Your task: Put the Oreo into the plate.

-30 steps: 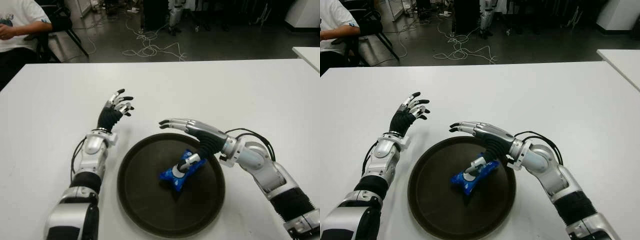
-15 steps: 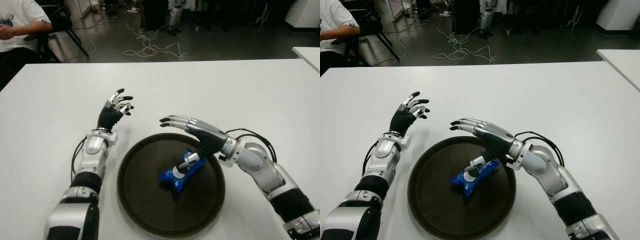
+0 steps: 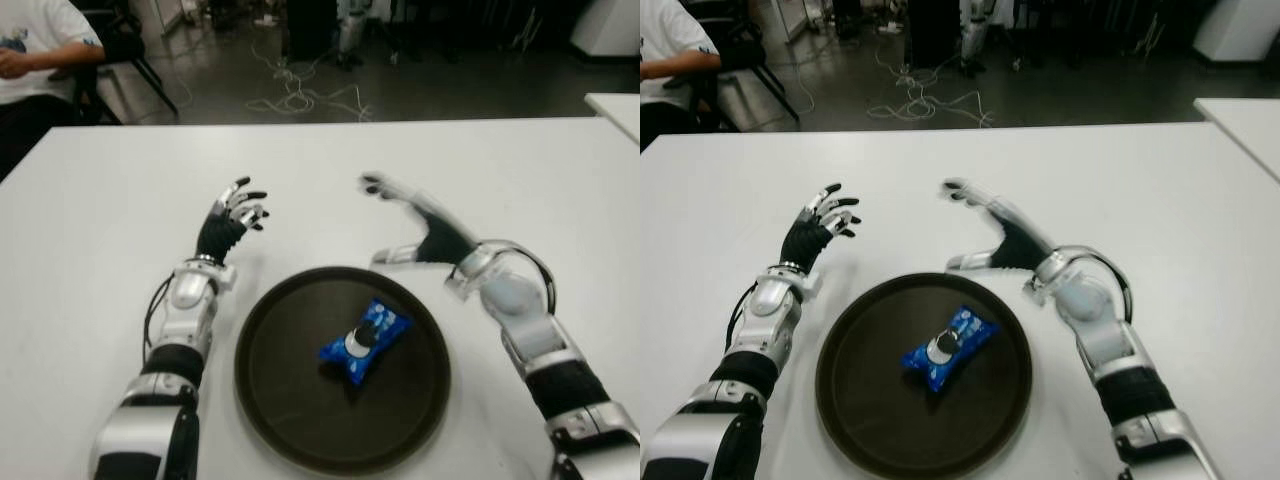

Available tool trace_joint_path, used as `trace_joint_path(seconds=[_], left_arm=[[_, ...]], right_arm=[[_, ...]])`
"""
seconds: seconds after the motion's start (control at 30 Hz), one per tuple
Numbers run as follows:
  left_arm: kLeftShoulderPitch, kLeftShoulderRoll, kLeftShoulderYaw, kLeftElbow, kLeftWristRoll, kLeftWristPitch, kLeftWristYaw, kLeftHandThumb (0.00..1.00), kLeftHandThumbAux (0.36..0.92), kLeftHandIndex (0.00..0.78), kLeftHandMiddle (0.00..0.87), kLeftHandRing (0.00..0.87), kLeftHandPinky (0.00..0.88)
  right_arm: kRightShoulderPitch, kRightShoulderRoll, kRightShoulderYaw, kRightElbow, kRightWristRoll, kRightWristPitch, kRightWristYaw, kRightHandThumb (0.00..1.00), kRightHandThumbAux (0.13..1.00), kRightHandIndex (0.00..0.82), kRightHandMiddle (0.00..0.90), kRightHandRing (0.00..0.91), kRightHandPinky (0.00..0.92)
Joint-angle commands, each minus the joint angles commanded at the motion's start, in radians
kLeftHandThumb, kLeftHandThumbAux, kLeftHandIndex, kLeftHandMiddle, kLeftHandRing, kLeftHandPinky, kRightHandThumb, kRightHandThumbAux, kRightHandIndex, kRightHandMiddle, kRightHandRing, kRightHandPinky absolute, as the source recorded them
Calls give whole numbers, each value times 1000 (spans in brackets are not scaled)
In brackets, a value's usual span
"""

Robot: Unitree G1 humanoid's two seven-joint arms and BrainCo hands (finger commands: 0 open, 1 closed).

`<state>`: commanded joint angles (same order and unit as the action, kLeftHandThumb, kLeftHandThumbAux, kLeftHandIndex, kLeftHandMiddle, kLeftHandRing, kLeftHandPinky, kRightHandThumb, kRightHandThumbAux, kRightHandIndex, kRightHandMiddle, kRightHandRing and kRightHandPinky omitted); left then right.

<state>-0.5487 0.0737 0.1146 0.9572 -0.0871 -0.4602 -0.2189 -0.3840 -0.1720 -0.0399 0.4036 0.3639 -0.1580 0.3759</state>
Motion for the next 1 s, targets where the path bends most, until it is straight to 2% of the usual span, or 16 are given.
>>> trace_joint_path(seconds=[0.03, 0.1, 0.2, 0.3, 0.57, 0.87, 1.0], left_arm=[[0, 0, 0, 2, 0, 0, 0, 232, 657, 101, 284, 379, 442], [-2, 1, -1, 5, 1, -1, -3, 234, 652, 105, 286, 382, 448], [-2, 2, -2, 8, 1, -4, -6, 228, 641, 109, 286, 381, 454], [-4, 3, -2, 10, 1, -5, -9, 213, 633, 114, 286, 381, 461], [-7, 2, 0, 14, 1, -1, -14, 205, 634, 120, 287, 376, 452], [-20, 6, -3, 39, 9, -19, -8, 198, 632, 122, 297, 391, 472], [-26, 9, -5, 47, 14, -19, -5, 203, 643, 122, 296, 390, 474]], right_arm=[[-6, 6, -19, 2, 29, 45, -7, 0, 621, 139, 231, 275, 352], [-60, 21, -61, 126, 20, 46, -44, 2, 646, 157, 258, 307, 381], [-139, 22, -105, 315, -1, 13, -79, 15, 673, 185, 297, 354, 420], [-184, 17, -131, 434, -12, -6, -98, 31, 683, 215, 327, 391, 451], [-225, 13, -152, 529, -55, 27, -127, 3, 688, 243, 373, 445, 486], [-245, 52, -141, 579, -94, 77, -127, 7, 706, 221, 364, 438, 490], [-252, 51, -137, 589, -106, 96, -109, 1, 710, 211, 356, 428, 479]])
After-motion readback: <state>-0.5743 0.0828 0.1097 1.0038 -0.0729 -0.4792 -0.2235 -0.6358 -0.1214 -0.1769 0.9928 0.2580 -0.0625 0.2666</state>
